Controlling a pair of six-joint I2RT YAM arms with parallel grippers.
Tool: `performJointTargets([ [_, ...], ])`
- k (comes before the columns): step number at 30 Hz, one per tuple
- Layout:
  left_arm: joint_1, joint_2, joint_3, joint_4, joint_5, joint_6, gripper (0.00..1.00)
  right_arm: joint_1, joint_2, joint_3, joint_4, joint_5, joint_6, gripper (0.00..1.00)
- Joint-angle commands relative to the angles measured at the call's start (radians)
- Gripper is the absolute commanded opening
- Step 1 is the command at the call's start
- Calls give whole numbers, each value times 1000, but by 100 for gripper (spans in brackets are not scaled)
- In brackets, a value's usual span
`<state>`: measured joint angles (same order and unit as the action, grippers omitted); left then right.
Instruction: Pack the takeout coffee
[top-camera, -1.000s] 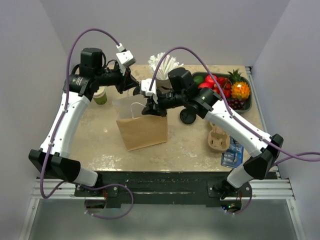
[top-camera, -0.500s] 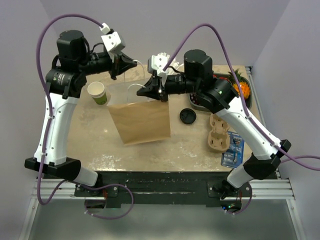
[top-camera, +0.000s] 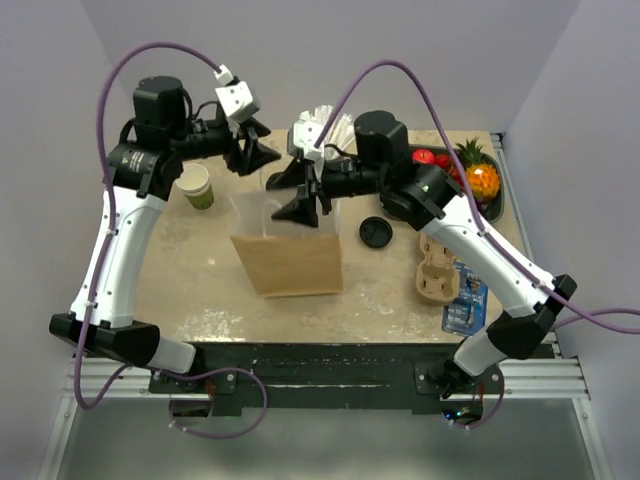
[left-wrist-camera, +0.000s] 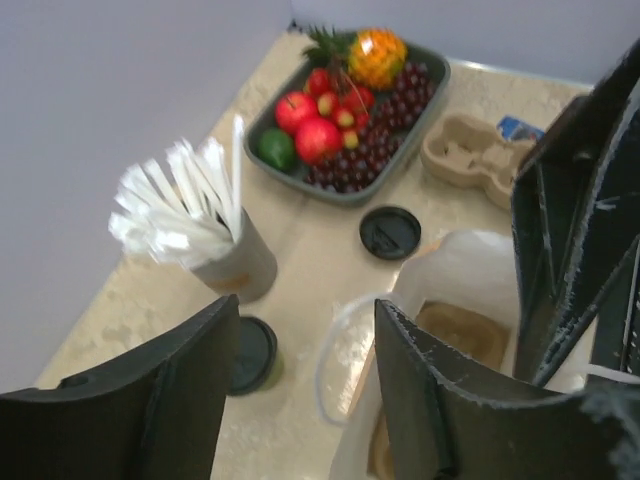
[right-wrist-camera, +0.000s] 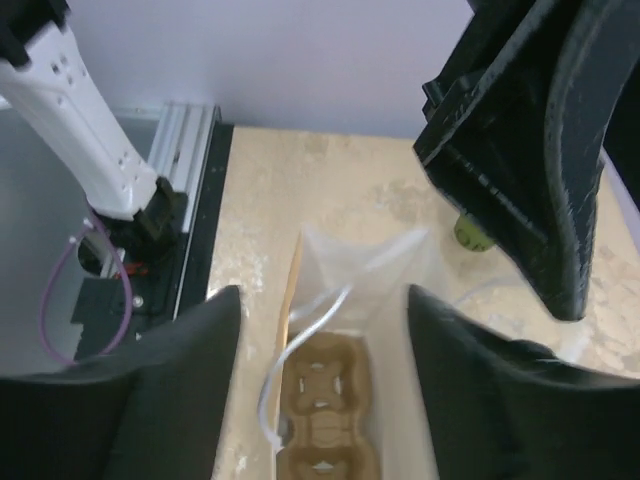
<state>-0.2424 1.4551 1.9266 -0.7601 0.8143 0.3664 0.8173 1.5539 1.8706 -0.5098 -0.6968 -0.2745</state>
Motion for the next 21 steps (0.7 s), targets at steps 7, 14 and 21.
performJointTargets([
  [7, 3, -94, -156, 117, -76, -46, 77, 0, -100, -32, 27, 55, 40, 99],
  [14, 5, -119, -221, 42, -164, -18, 78, -108, -144, -36, 106, 160, 158, 99],
  [21, 3, -148, -399, 50, -67, -6, 75, -313, -121, -103, -51, 40, 52, 93],
])
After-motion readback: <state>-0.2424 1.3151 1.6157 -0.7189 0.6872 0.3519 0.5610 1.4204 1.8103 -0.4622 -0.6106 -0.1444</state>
